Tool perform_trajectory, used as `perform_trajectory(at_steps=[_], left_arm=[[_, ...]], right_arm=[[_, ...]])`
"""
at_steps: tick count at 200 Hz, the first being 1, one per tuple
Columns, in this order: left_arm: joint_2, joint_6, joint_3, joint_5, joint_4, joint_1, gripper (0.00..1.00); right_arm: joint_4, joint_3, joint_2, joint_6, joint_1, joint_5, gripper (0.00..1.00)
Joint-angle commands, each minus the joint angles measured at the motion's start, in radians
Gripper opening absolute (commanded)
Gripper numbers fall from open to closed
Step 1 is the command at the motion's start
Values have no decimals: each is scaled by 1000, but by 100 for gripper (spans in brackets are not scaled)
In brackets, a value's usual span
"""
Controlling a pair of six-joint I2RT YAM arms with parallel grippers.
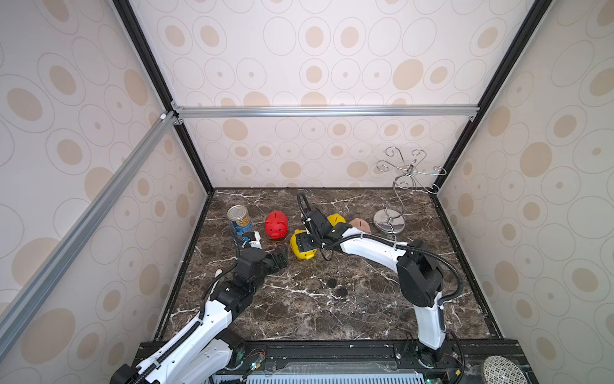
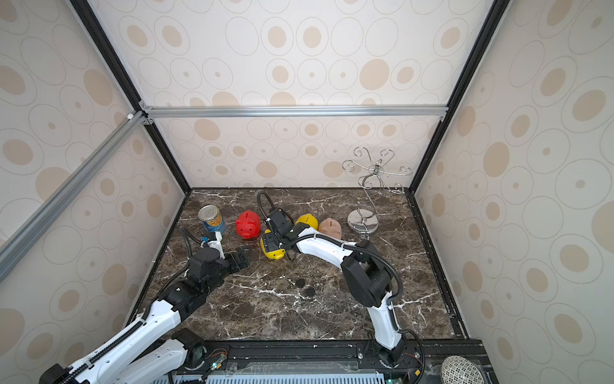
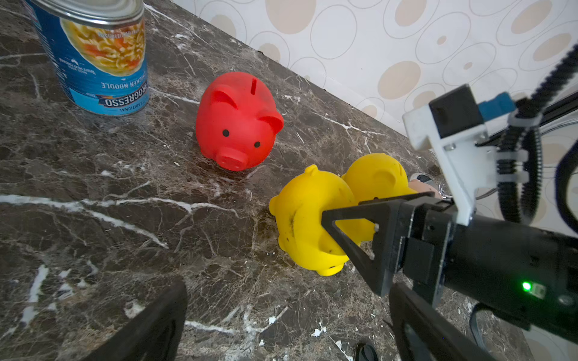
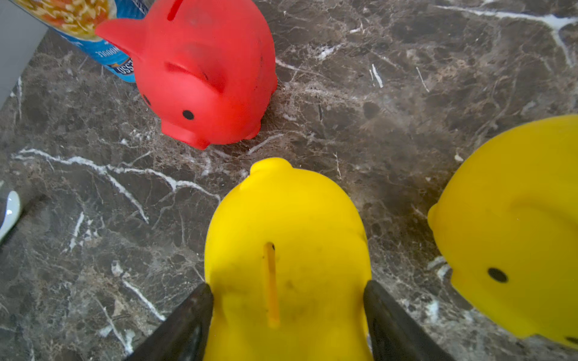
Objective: Open piggy banks
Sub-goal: Move the piggy bank to the center of the board.
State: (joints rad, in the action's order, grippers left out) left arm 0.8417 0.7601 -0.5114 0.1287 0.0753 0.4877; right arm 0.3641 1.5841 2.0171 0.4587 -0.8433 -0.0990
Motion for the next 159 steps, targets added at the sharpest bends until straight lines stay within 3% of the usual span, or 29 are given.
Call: perform_trajectory(at_steps=[1,79,126,143,159], left_arm=[[6,-11,-36,21,-12,-8,100],[52,-42,-68,37,-25,-15,100],[96,-51,-110,16,-31,-91,100],[125,-58,-119,-1,-49,-119,100],[170,-54,-124,-28,-79,-148,100]], right_arm=[[15,-55,-42,107,-22,47,79],[-35,-18,-76,173,-29,219,82],[-95,-50,-108,194,-34,323,80],[-116,-80,-131,182,-39,343,80],[-97,-119,-162,138,-37,280,76]])
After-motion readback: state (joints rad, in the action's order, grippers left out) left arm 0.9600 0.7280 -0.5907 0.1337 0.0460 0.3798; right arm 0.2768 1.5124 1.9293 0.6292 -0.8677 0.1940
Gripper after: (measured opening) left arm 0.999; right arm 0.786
